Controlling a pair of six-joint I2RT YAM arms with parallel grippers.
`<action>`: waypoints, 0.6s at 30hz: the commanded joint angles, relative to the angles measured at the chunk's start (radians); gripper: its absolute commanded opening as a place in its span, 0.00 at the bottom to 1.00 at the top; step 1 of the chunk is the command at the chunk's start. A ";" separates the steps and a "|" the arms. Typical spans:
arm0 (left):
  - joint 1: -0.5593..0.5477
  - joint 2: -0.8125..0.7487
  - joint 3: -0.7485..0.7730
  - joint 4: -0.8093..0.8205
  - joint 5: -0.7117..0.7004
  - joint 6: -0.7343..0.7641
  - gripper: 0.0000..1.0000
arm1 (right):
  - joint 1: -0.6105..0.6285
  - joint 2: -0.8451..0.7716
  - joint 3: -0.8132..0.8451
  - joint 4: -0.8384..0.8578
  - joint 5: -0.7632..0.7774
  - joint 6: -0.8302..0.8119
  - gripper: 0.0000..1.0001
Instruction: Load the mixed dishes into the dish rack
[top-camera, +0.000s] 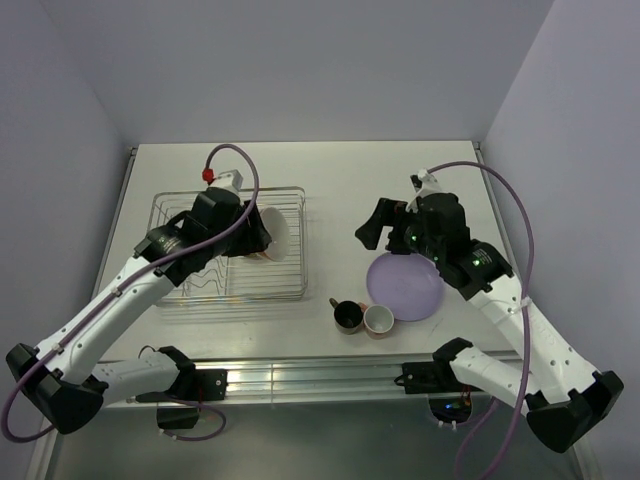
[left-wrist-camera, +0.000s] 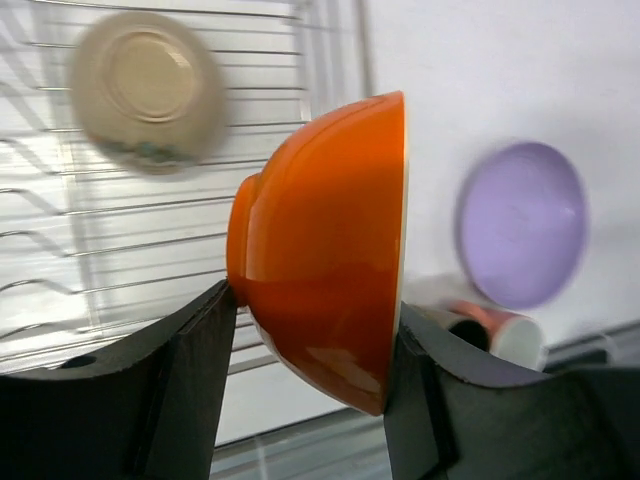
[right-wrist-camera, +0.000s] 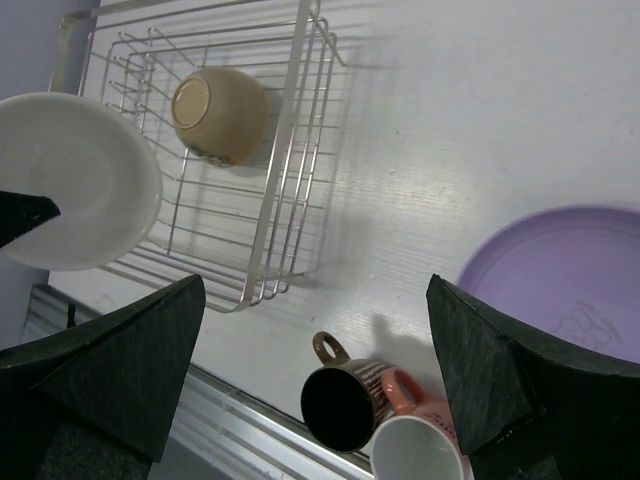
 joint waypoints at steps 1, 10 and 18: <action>-0.003 0.027 0.057 -0.110 -0.186 0.039 0.00 | -0.006 -0.046 0.041 -0.044 0.075 -0.016 1.00; -0.073 0.212 0.103 -0.271 -0.418 -0.005 0.00 | -0.006 -0.077 0.039 -0.073 0.078 -0.021 1.00; -0.103 0.281 0.121 -0.286 -0.504 -0.062 0.00 | -0.006 -0.083 0.022 -0.071 0.091 -0.028 1.00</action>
